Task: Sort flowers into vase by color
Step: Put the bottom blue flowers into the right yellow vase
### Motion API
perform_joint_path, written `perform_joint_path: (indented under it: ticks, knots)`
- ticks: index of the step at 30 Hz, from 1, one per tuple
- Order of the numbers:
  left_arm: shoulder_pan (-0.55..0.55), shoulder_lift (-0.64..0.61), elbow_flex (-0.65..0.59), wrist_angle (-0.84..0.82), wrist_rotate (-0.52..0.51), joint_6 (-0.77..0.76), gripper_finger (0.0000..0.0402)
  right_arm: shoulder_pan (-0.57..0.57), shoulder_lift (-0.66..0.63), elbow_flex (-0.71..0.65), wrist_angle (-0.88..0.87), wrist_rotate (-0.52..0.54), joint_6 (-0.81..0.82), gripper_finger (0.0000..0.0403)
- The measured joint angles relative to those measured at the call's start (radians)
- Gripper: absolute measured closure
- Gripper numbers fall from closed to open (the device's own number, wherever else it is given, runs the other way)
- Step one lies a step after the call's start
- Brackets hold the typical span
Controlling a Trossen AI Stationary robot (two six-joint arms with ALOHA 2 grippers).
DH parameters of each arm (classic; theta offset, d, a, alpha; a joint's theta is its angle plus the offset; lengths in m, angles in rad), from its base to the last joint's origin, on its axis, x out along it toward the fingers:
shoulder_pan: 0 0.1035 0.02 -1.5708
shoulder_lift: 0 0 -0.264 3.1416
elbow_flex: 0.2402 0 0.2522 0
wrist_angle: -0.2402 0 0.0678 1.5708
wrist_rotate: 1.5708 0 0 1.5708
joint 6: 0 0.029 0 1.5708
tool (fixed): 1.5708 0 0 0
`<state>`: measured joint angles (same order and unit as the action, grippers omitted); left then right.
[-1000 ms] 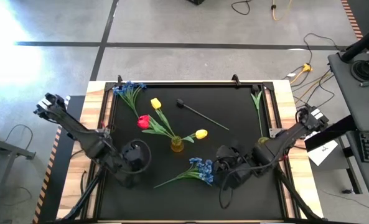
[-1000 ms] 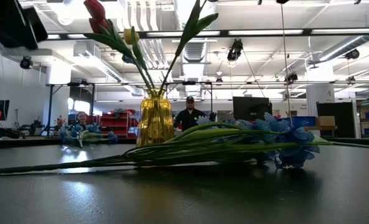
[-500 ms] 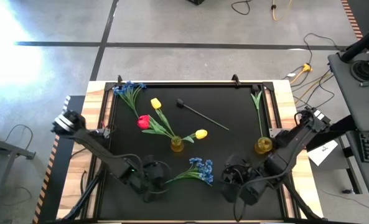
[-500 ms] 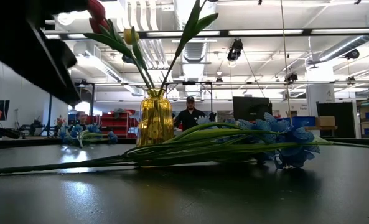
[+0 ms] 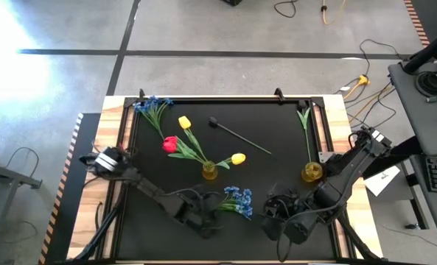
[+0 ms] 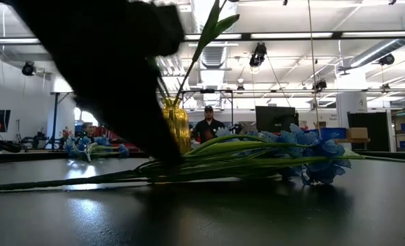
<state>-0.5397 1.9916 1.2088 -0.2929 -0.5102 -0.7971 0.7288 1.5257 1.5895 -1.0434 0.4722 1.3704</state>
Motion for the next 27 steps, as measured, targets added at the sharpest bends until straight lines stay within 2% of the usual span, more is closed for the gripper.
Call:
perform_joint_path:
  ticks: [5, 9, 11, 15, 18, 21, 23, 27]
  knots:
    - [0.052, 0.077, 0.078, -0.04, 0.089, 0.023, 0.0279, 0.0, 0.0, 0.0, 0.0, -0.001, -0.001, 0.0184]
    - [0.056, 0.084, 0.096, -0.058, 0.112, 0.038, 0.0363, 0.004, 0.0, 0.001, 0.001, -0.008, -0.002, 0.0184]
    - [0.053, 0.061, 0.089, -0.07, 0.118, 0.036, 0.039, 0.005, -0.002, 0.003, -0.001, -0.009, -0.023, 0.0184]
    - [0.037, -0.036, 0.082, -0.125, 0.111, 0.029, 0.0391, 0.006, -0.019, 0.014, -0.025, -0.009, -0.086, 0.0184]
    - [0.009, -0.162, 0.081, -0.135, 0.043, 0.036, 0.0399, 0.006, -0.032, 0.016, -0.107, -0.018, -0.127, 0.0184]
    - [-0.032, -0.293, 0.074, -0.129, -0.039, 0.071, 0.0399, -0.003, -0.034, 0.016, -0.164, -0.088, -0.164, 0.0184]
    - [-0.059, -0.381, 0.07, -0.096, -0.103, 0.11, 0.04, -0.003, -0.034, 0.013, -0.19, -0.082, -0.165, 0.0184]
    - [-0.091, -0.523, 0.046, 0.06, -0.195, 0.242, 0.0401, -0.014, -0.029, 0.004, -0.079, -0.042, -0.25, 0.0184]
